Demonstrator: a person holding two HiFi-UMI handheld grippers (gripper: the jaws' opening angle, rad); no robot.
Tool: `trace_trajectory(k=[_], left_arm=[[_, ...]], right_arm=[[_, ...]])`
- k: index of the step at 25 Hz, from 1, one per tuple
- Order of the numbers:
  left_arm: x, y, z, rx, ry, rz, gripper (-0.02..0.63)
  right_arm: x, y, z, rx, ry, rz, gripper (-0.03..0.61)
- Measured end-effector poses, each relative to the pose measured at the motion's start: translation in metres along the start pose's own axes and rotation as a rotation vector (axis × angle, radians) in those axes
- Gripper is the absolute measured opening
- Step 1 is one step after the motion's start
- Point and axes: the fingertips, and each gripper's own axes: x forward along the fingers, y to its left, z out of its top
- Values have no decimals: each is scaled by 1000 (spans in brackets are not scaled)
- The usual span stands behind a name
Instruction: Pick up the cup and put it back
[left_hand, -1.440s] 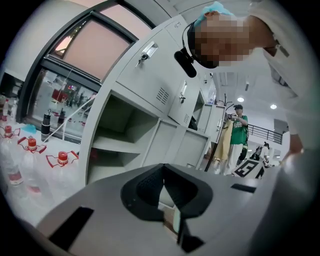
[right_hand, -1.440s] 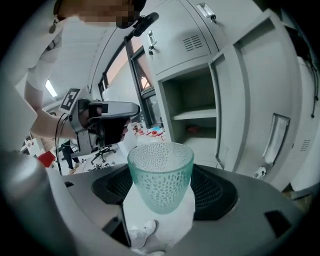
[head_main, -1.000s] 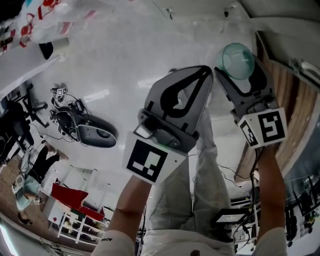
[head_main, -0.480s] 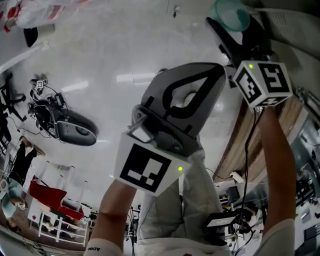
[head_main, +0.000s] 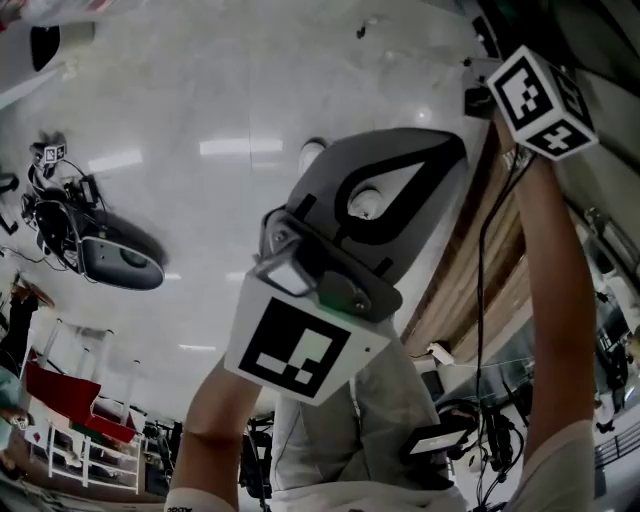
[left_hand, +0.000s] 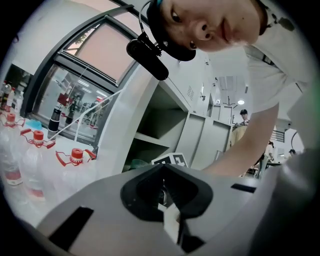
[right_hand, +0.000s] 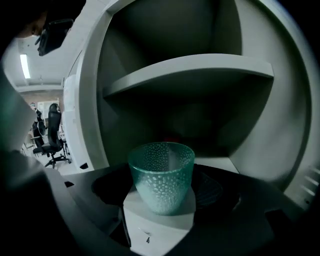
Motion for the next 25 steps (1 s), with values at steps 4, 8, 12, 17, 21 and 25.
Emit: trace_trajectory(k=[4, 8, 12, 17, 21, 25], left_arm=[[-12, 17, 5, -10, -6, 15, 8], [-15, 22, 9, 0, -12, 6, 8], [-14, 14, 9, 0, -22, 9, 8], [-15, 8, 11, 16, -22, 3, 8], [-22, 6, 13, 19, -14, 27, 8], [-21, 0, 10, 11, -3, 71, 8]], right_arm=[[15, -2, 3, -34, -14, -53, 348], [25, -3, 6, 4, -21, -50, 348], [15, -6, 7, 37, -18, -61, 349], [-3, -4, 3, 28, -8, -77, 348], [-34, 12, -6, 74, 14, -60, 348], [-71, 27, -27, 117, 38, 3, 348]])
